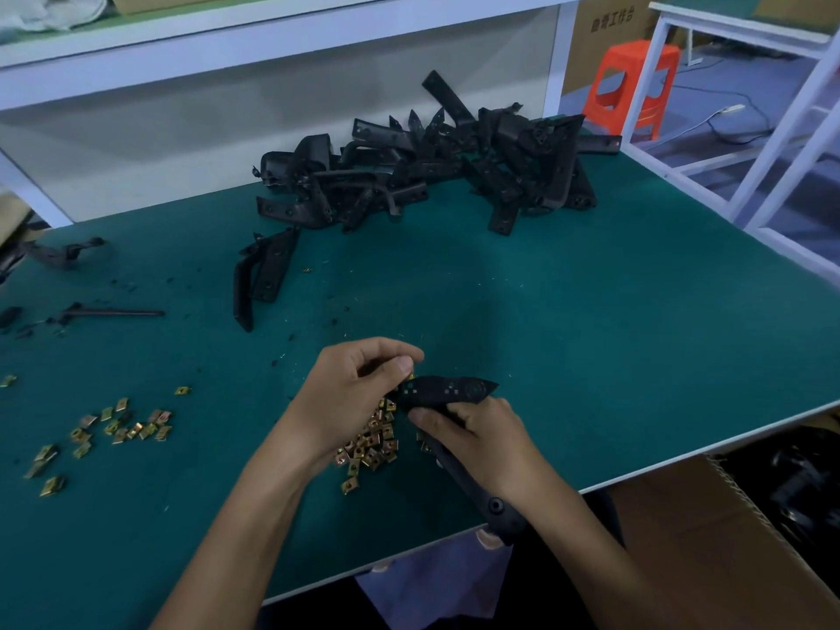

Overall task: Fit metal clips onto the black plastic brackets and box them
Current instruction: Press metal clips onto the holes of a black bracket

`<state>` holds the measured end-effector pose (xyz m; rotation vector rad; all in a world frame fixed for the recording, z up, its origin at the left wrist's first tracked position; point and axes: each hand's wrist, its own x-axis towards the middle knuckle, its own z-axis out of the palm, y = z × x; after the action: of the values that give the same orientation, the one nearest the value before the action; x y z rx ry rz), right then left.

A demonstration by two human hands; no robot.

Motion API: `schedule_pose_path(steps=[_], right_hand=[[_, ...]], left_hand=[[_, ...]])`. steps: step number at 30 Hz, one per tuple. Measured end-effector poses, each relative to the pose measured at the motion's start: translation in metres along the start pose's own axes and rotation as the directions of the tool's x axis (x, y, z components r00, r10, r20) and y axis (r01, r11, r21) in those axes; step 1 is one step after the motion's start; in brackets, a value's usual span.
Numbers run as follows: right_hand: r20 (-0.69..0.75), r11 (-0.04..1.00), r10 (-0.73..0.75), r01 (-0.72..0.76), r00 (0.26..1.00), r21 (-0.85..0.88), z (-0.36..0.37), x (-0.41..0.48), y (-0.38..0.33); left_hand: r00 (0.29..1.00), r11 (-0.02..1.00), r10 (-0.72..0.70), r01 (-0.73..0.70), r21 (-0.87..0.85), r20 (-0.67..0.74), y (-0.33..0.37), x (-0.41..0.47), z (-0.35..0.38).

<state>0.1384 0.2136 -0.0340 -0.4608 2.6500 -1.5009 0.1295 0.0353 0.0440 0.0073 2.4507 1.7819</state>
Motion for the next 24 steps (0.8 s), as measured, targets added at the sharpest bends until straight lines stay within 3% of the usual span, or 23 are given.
schedule_pose_path(steps=[4,13,20,22,24], right_hand=[[0.012,1.000,0.020,-0.020,1.000,-0.007,0.000,0.000,0.002],[0.121,0.973,0.039,-0.065,0.992,0.220,-0.005,0.003,0.007],[0.052,0.987,0.006,-0.014,0.999,0.161,-0.003,-0.003,0.006],[0.014,0.972,0.020,-0.022,1.000,0.233,-0.004,-0.006,0.005],[-0.070,0.935,0.114,-0.083,0.991,0.346,-0.003,-0.007,0.007]], left_hand=[[1.000,0.998,-0.021,0.021,0.056,0.000,0.003,-0.003,0.000],[0.998,0.995,0.027,-0.033,0.095,0.062,0.008,-0.010,0.004],[0.993,0.999,0.035,-0.035,-0.007,0.115,0.000,-0.007,-0.005],[0.999,0.995,0.038,-0.039,0.092,0.017,-0.010,0.006,-0.006],[0.997,0.911,0.080,-0.067,0.406,-0.017,-0.021,0.021,-0.007]])
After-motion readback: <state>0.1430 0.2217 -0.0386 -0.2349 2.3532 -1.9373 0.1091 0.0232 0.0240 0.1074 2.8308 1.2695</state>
